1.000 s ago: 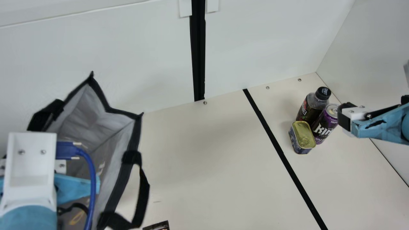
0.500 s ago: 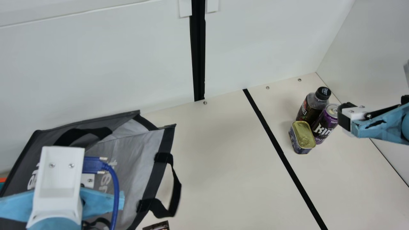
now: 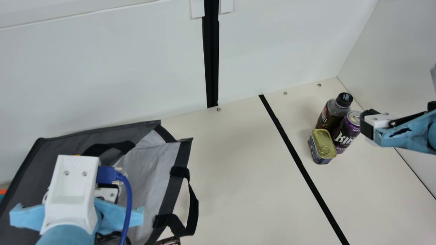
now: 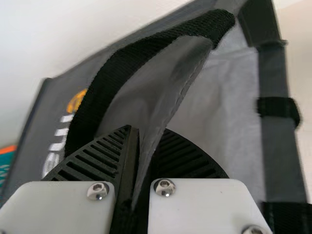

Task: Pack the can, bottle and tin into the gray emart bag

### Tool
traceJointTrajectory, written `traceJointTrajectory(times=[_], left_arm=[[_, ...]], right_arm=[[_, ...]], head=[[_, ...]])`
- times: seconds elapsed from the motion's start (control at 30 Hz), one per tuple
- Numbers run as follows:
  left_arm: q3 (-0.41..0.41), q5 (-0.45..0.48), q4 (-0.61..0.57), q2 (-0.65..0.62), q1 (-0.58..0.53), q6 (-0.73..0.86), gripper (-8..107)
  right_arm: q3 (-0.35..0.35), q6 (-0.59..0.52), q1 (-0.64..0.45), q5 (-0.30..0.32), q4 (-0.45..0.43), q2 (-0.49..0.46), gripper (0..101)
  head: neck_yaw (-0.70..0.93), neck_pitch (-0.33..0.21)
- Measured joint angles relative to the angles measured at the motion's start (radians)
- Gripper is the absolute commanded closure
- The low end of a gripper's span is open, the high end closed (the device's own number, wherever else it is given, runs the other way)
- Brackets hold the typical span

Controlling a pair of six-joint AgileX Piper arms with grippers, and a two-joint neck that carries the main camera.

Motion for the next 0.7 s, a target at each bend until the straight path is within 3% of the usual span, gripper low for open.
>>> traceJointTrajectory(times=[0.7], left_arm=[[-0.039, -0.183, -0.504, 0.063, 0.187, 0.281, 89]], right_arm=[[0.0, 0.0, 0.0, 0.0, 0.0, 0.0, 10]], head=[[0.0, 0.0]])
